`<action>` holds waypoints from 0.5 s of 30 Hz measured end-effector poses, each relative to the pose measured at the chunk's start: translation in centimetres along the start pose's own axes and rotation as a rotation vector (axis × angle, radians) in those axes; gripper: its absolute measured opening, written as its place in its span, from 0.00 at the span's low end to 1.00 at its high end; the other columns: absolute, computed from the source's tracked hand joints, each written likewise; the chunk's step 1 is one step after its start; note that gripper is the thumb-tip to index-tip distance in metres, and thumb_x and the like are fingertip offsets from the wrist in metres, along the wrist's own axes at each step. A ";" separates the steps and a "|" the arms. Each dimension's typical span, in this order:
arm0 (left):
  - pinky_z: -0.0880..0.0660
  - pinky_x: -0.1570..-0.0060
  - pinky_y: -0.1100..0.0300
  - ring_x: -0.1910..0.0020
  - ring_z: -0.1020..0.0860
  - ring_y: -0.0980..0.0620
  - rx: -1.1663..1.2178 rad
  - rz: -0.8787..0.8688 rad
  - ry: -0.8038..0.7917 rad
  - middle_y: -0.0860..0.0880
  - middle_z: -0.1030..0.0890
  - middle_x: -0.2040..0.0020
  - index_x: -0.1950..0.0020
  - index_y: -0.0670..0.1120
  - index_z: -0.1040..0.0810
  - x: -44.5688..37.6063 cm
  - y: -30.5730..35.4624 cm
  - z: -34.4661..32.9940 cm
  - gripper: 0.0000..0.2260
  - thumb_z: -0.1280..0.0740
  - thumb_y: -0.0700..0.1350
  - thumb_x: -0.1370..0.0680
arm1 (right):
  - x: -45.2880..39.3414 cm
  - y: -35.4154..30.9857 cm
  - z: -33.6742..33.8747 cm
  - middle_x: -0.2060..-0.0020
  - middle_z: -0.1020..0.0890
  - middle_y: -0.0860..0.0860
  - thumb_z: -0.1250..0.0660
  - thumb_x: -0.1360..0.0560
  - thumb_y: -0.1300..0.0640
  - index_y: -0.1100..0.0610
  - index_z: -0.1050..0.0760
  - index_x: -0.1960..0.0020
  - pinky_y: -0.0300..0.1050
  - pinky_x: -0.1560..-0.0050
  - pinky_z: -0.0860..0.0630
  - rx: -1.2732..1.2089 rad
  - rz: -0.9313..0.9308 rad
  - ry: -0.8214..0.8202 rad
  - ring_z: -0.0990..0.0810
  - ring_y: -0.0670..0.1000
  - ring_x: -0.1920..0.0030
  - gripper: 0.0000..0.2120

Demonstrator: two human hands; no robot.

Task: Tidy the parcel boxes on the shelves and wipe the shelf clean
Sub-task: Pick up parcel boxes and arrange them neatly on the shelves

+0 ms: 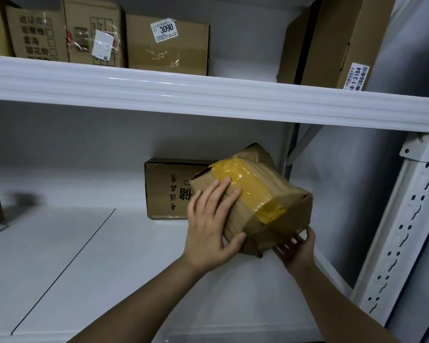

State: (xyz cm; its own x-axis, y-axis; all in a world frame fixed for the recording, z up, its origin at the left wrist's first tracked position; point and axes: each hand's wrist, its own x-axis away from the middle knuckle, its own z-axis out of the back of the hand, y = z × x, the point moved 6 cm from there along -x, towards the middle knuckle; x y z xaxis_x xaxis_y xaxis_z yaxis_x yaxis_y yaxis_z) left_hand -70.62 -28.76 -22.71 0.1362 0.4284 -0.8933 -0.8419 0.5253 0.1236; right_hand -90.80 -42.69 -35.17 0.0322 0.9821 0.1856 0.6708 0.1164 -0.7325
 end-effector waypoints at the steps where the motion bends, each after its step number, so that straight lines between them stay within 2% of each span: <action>1: 0.47 0.28 0.45 0.24 0.43 0.49 -0.009 0.050 0.000 0.49 0.41 0.23 0.25 0.50 0.40 0.2 -0.7 0.1 0.33 0.54 0.68 0.24 | 0.1 -0.2 0.2 0.37 0.25 0.57 0.46 0.22 0.36 0.52 0.33 0.28 0.56 0.43 0.27 0.008 0.018 0.007 0.23 0.57 0.44 0.29; 5: 0.44 0.32 0.51 0.26 0.41 0.52 0.075 0.345 0.056 0.54 0.42 0.23 0.25 0.51 0.40 0.9 -4.0 0.6 0.34 0.46 0.68 0.26 | 0.5 -1.1 0.5 0.34 0.26 0.54 0.51 0.21 0.36 0.54 0.34 0.27 0.55 0.36 0.31 0.030 0.054 0.050 0.26 0.56 0.39 0.31; 8: 0.36 0.31 0.51 0.29 0.36 0.53 0.299 0.616 0.111 0.54 0.36 0.26 0.25 0.52 0.40 1.8 -6.8 0.5 0.35 0.39 0.66 0.28 | 0.8 -1.9 0.2 0.32 0.28 0.52 0.54 0.19 0.38 0.53 0.34 0.27 0.51 0.36 0.34 0.120 0.080 0.044 0.29 0.54 0.39 0.29; 10: 0.32 0.34 0.52 0.32 0.33 0.54 0.411 0.725 0.125 0.53 0.33 0.30 0.26 0.51 0.40 2.4 -8.0 0.3 0.32 0.34 0.61 0.25 | 1.1 -2.4 -0.4 0.32 0.28 0.52 0.53 0.18 0.41 0.52 0.34 0.27 0.50 0.38 0.34 0.157 0.110 0.030 0.29 0.52 0.40 0.26; 12: 0.30 0.39 0.57 0.35 0.30 0.52 0.534 0.837 0.139 0.52 0.31 0.35 0.27 0.50 0.40 2.8 -8.7 0.0 0.27 0.35 0.54 0.22 | 1.4 -2.8 -1.4 0.35 0.25 0.51 0.50 0.18 0.42 0.51 0.32 0.29 0.49 0.42 0.30 0.176 0.131 -0.018 0.25 0.51 0.43 0.24; 15: 0.33 0.43 0.59 0.37 0.30 0.49 0.689 1.018 0.166 0.51 0.31 0.37 0.29 0.48 0.40 3.3 -9.7 -0.5 0.21 0.40 0.53 0.19 | 1.5 -3.6 -3.3 0.40 0.20 0.52 0.49 0.19 0.42 0.50 0.28 0.31 0.49 0.48 0.24 0.269 0.202 -0.130 0.22 0.52 0.42 0.22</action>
State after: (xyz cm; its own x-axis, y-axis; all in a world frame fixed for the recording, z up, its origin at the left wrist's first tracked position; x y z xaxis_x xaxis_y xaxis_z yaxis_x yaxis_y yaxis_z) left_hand -62.24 -32.85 -27.06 -0.5290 0.7956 -0.2954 -0.0692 0.3065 0.9494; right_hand -90.74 -42.14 -30.05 0.0384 0.9979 -0.0529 0.4409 -0.0645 -0.8953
